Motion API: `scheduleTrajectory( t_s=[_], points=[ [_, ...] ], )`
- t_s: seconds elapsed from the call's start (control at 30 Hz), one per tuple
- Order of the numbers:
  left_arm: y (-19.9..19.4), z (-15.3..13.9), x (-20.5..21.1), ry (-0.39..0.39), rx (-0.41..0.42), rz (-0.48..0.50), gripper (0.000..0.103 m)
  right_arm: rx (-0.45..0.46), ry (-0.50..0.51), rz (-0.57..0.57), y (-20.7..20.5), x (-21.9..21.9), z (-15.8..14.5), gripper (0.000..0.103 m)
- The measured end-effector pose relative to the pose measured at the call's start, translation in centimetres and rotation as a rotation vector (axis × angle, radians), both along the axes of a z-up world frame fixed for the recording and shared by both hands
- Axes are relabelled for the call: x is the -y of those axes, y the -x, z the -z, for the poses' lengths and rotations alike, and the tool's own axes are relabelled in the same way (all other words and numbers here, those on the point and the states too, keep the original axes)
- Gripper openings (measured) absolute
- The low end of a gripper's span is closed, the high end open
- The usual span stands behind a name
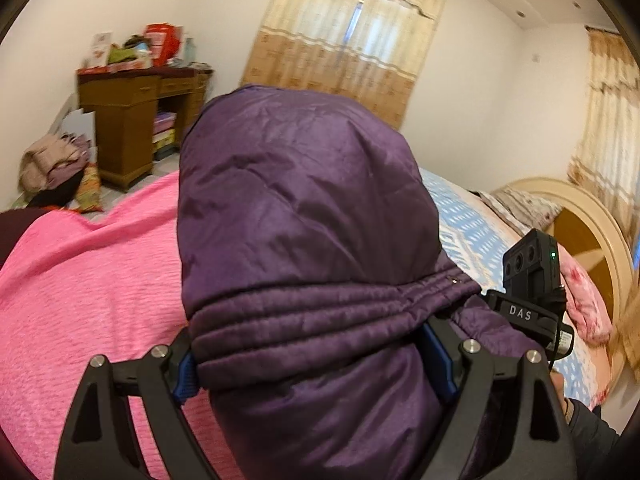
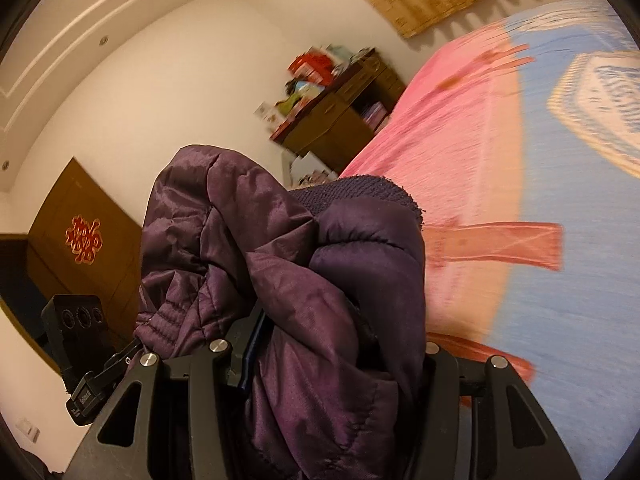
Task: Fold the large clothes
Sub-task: 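Carry the bundle with both tools and lower it onto the pink bedspread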
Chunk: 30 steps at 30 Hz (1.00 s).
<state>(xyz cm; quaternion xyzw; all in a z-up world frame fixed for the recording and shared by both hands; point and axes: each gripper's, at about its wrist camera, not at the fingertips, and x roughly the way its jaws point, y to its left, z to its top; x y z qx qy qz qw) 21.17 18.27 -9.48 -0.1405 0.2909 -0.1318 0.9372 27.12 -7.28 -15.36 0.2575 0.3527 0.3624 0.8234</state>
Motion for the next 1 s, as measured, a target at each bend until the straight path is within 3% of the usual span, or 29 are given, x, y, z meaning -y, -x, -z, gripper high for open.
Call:
scheduleTrajectory(
  t_s=[0.3, 0.7, 1.0],
  points=[
    [-0.3, 1.9, -4.2, 0.049, -0.023, -0.108, 0.089, -0.011, 0.048, -0.092, -3.4, -5.7, 0.5, 0.051],
    [0.1, 5.1, -7.9, 0.075, -0.08, -0.151, 0.089, -0.066, 0.087, -0.161, -6.4, -10.8, 2.9, 0.05],
    [0.9, 7.8, -10.3, 0.169, -0.139, -0.153, 0.091, -0.033, 0.17, -0.217, -7.7, -14.3, 2.3, 0.05]
  ],
)
